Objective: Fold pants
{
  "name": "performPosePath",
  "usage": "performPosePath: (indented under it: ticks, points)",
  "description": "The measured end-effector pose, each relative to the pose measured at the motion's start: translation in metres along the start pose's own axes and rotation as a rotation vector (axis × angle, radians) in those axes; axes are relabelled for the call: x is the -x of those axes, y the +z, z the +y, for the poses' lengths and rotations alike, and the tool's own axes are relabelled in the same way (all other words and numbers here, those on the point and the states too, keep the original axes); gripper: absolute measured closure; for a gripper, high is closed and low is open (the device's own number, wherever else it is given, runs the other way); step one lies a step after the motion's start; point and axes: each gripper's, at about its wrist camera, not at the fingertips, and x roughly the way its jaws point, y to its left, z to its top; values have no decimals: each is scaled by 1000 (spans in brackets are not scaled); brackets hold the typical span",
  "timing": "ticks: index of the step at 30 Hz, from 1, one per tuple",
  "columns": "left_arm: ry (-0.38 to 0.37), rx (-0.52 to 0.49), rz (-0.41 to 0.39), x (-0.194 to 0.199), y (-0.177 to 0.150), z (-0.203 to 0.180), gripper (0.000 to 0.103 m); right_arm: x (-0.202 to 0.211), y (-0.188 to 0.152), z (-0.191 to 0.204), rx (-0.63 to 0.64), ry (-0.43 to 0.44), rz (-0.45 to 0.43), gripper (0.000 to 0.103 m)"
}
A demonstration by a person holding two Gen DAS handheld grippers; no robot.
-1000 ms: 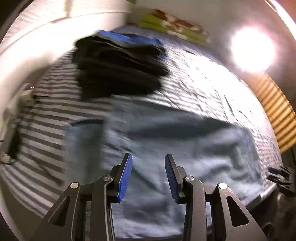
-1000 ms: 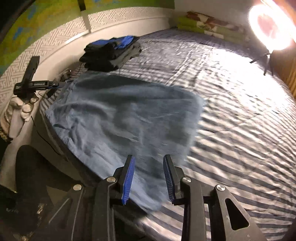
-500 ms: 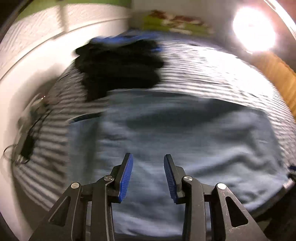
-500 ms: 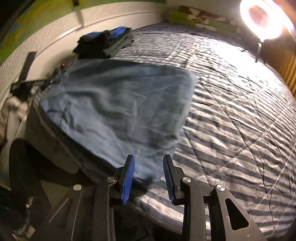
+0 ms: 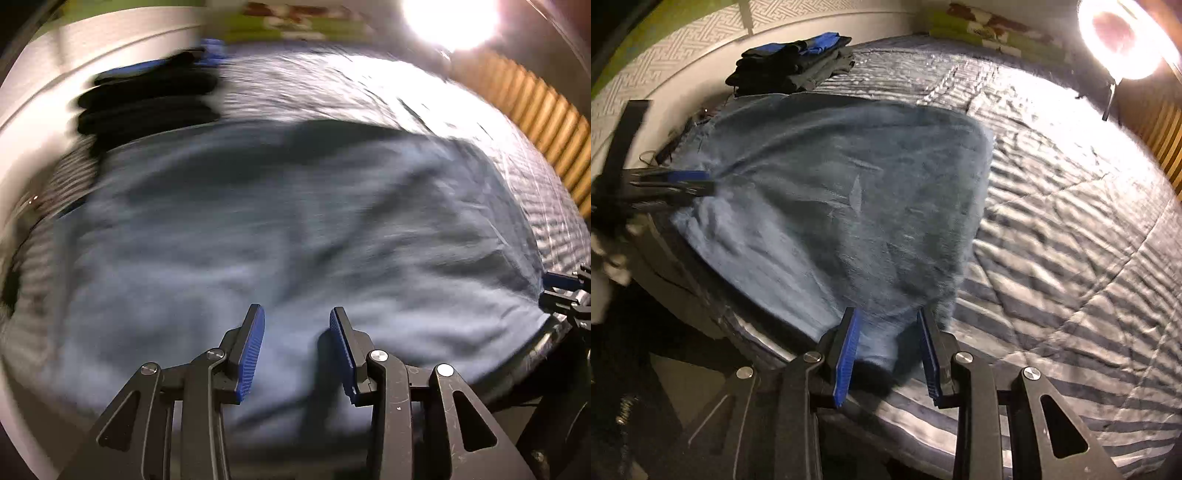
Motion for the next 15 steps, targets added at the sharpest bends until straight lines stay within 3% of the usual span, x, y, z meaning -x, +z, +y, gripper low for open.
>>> performPosePath:
  ticks: [3,6,9,11,15]
  points:
    - [38,175,-47,31,-14,65,48,12,4,2,17,2,-29,74]
    - [87,344,-48,45,-28,135,43,16,10,1,19,9,-39,71]
    - [1,467,4,36,-31,182,29,16,14,-3,-18,45,-40,70]
    - [-42,493,46,26,-31,193,29,17,16,3,-9,69,-39,68]
    - [-81,458,119,5,-28,181,28,24,14,29,127,75,-73,59]
